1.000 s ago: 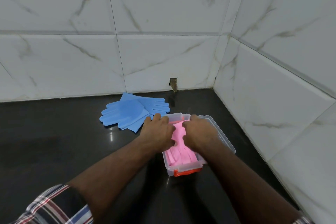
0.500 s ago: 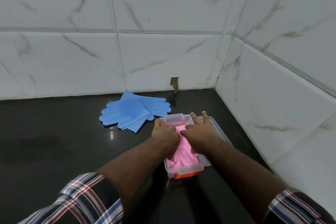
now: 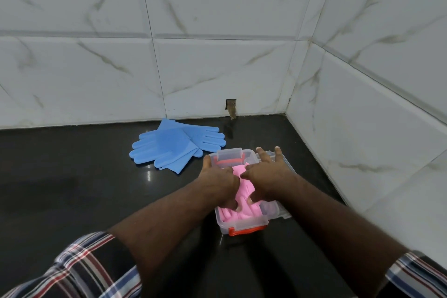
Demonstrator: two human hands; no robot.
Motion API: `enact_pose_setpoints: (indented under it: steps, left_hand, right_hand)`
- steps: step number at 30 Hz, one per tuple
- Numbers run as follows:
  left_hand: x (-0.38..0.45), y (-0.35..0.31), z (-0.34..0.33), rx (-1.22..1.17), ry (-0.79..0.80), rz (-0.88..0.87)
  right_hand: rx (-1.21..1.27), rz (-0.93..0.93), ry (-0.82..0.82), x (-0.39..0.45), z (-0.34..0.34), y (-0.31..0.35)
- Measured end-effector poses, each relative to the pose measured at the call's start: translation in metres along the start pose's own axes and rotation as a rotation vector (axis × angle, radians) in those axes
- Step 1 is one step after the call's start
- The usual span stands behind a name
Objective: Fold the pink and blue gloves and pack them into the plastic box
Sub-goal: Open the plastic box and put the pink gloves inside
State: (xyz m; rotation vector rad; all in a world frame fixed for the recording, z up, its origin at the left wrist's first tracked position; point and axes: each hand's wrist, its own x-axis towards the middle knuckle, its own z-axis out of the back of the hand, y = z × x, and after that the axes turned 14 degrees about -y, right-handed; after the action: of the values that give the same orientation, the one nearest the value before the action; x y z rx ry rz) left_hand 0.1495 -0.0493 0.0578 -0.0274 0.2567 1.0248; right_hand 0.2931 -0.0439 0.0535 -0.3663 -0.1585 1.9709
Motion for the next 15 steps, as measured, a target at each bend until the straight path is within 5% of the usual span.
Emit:
enact_pose_setpoints:
  steps: [15]
  left_hand:
    - [-0.007,-0.019,-0.020,0.157,-0.094,-0.016]
  right_hand:
    - [-0.180,0.031,-0.094,-0.009,-0.023,0.021]
